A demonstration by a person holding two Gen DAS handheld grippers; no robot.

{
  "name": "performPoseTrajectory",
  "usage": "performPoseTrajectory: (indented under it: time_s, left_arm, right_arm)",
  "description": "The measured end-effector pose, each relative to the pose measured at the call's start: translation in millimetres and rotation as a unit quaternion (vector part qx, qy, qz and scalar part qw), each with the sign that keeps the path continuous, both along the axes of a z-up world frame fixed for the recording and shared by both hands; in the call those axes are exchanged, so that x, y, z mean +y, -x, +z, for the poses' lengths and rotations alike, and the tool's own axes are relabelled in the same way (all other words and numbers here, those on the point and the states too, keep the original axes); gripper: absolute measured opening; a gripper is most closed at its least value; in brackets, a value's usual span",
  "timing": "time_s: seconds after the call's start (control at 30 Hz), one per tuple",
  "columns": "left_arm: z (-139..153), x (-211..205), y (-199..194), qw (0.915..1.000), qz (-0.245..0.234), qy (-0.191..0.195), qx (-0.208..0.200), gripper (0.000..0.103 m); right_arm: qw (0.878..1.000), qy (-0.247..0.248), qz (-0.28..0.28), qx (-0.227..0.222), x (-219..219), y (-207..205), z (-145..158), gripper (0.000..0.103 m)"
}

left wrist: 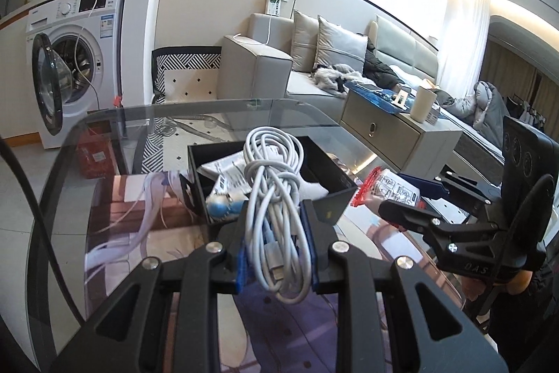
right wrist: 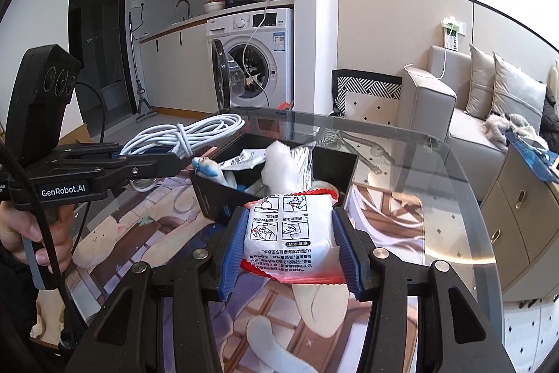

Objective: Organize soft objects
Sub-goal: 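Lift the cable and sachet over the black box with both grippers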

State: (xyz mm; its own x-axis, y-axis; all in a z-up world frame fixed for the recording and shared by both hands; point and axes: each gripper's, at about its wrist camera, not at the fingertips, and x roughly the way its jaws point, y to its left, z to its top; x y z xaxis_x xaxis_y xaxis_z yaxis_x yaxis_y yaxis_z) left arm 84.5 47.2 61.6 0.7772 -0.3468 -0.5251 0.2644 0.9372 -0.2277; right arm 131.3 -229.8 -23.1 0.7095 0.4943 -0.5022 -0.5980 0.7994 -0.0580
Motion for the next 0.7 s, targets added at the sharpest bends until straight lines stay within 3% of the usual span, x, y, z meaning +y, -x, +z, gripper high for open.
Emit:
performPoseTrajectory:
  time_s: [0.7]
  left_arm:
    - [-8, -7, -72, 0.9985, 0.034, -0.041, 0.011, 0.024]
  right_arm:
    - [1.000, -0.016, -0.005, -0.005, 31, -59, -2, 0.049]
